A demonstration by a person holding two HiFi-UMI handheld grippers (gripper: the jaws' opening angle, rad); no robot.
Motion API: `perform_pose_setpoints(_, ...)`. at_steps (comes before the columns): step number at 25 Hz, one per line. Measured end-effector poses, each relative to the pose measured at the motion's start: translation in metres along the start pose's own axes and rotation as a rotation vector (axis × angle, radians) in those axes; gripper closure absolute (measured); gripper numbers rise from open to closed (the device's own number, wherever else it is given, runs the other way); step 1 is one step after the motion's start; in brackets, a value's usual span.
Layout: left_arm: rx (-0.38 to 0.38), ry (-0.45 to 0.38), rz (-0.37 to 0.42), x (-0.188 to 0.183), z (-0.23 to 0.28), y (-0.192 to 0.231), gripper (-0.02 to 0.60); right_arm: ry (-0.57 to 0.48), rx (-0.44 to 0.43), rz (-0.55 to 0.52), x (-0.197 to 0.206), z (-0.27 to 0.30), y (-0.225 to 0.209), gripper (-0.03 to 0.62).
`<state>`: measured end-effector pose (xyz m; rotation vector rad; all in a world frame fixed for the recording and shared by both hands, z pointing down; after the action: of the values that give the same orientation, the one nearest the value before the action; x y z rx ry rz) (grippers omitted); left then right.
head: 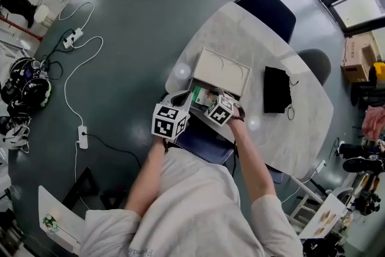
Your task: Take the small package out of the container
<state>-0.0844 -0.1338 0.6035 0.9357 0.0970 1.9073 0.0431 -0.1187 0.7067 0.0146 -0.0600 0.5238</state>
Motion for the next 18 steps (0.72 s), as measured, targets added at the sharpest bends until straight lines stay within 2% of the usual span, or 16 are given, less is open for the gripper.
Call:
perform_pose_setpoints(7, 0.005, 0.004, 0.004, -0.001, 0.003, 0.001, 0.529, 0.035, 0.042, 0.019, 0.004, 0.010, -0.006, 0.261)
perform_pose_setpoints(13, 0.005, 0.011, -0.003, 0.002, 0.004, 0.005, 0.529, 0.091, 0.064, -0.040, 0.005, 0.022, -0.004, 0.264)
perform_pose_setpoints(18, 0.007, 0.014, -0.008, 0.003, 0.004, 0.008, 0.529, 0.121, 0.020, -0.024, 0.006, 0.026, -0.003, 0.264)
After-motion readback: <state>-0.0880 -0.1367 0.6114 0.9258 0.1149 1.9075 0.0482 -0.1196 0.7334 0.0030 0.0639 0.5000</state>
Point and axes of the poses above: the fingertips, and each gripper's own axes: z forward along the fingers, y to its left, x out of its underside, the point moved 5 cm from there along -z, backward along the fingers, and after that the axes turned 15 degrees about y, right-handed, at the moved point
